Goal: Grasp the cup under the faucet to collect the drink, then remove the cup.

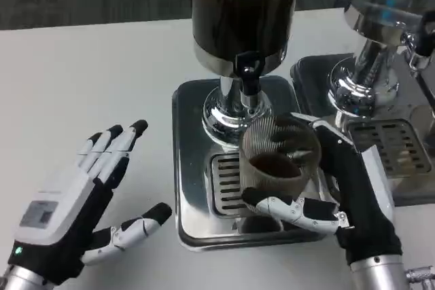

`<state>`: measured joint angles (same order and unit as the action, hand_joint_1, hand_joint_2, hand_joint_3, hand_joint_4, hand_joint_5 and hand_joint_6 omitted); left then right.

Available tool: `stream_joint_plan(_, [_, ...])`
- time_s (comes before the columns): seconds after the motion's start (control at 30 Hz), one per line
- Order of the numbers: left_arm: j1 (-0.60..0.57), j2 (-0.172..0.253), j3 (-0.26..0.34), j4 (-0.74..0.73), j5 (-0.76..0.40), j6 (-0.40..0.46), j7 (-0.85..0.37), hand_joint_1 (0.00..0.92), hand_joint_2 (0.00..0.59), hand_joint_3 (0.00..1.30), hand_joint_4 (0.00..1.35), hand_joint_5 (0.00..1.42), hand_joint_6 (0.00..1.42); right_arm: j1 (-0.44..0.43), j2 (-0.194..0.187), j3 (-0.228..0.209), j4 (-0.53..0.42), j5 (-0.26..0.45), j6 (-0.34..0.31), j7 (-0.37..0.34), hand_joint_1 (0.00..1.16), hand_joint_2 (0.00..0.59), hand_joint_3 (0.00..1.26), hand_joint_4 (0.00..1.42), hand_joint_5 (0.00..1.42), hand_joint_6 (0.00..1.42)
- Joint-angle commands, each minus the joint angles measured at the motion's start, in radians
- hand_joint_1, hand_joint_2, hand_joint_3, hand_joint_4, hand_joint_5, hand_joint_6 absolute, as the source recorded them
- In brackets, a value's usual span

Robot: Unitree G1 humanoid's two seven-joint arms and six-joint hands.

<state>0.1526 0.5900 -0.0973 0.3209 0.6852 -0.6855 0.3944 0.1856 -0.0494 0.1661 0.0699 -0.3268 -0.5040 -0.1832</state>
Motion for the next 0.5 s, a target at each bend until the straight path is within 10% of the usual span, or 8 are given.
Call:
stream_joint_plan(0.03, [0.06,0.043,0.006,-0.072,0.032,0.035,-0.034,0.0,0.182,0.0,0.0,0.0,0.0,0.026,-0.017,0.002,-0.101,0.027,0.006,0.045,1.08,0.164,0.51,0.6,0.84,1.19])
stream_joint_plan(0.5, [0.27,0.1,0.083,-0.294,0.084,0.044,-0.025,0.0,0.187,0.0,0.0,0.0,0.0,0.108,-0.061,0.01,-0.258,0.09,0.049,0.181,1.08,0.164,0.51,0.6,0.84,1.19])
